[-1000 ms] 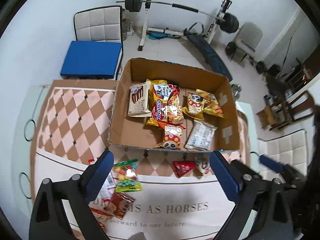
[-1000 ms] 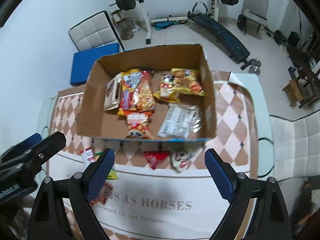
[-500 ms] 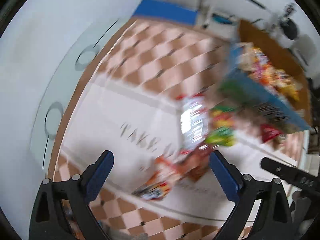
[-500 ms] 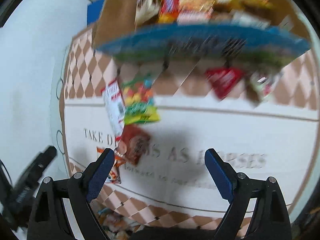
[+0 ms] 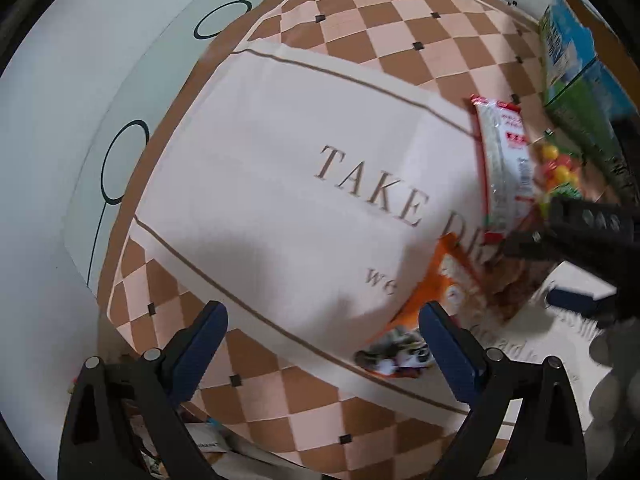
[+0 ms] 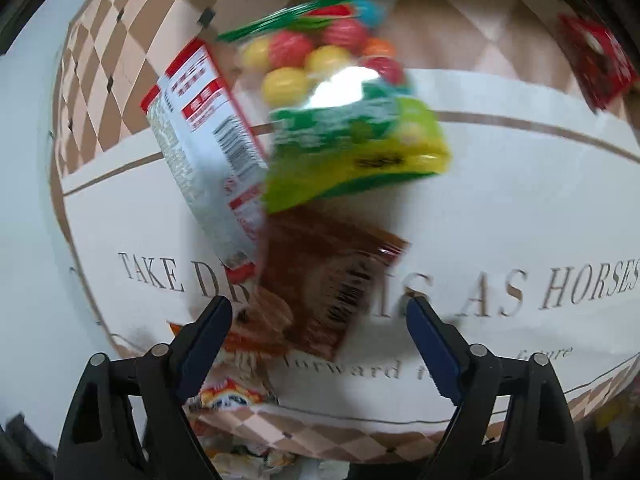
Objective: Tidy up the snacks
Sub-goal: 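Grasp the orange panda snack bag with left tool while right tool grasps brown cookie pack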
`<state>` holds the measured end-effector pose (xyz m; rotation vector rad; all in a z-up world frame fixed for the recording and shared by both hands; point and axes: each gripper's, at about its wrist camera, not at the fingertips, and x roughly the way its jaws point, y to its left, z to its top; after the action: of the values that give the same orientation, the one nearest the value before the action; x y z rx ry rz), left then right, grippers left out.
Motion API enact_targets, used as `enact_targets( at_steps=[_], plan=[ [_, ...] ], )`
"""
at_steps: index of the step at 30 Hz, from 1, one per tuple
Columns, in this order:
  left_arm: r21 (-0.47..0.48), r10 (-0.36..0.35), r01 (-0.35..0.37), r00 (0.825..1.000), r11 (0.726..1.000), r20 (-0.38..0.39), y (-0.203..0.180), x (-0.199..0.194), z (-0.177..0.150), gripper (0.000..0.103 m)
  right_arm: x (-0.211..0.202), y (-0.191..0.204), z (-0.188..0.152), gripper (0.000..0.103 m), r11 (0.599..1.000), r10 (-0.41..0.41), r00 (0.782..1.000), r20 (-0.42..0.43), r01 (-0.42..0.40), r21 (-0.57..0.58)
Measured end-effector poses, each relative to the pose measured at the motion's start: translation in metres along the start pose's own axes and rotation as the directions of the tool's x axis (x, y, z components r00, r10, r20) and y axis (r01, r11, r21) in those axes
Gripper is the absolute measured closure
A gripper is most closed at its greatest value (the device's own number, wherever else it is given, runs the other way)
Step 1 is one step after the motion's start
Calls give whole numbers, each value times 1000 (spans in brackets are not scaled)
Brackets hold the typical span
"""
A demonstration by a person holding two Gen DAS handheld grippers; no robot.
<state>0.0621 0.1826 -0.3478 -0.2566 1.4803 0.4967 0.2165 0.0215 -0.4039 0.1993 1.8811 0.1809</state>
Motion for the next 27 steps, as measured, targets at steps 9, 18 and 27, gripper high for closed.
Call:
enact_targets(
  at_steps=[9, 18, 27],
  plan=[
    [95, -48, 50, 999, 994, -23, -13, 9, -5, 5, 6, 22, -23, 42, 940, -189, 980, 60, 198, -277],
    [252, -88, 105, 993, 962, -81, -58, 24, -8, 5, -1, -35, -47, 43, 835, -321, 944, 77, 321, -447],
    [252, -112, 149, 982, 956, -153, -76, 52, 1, 11, -14, -77, -53, 37, 888, -258, 965, 45, 255, -384]
  ],
)
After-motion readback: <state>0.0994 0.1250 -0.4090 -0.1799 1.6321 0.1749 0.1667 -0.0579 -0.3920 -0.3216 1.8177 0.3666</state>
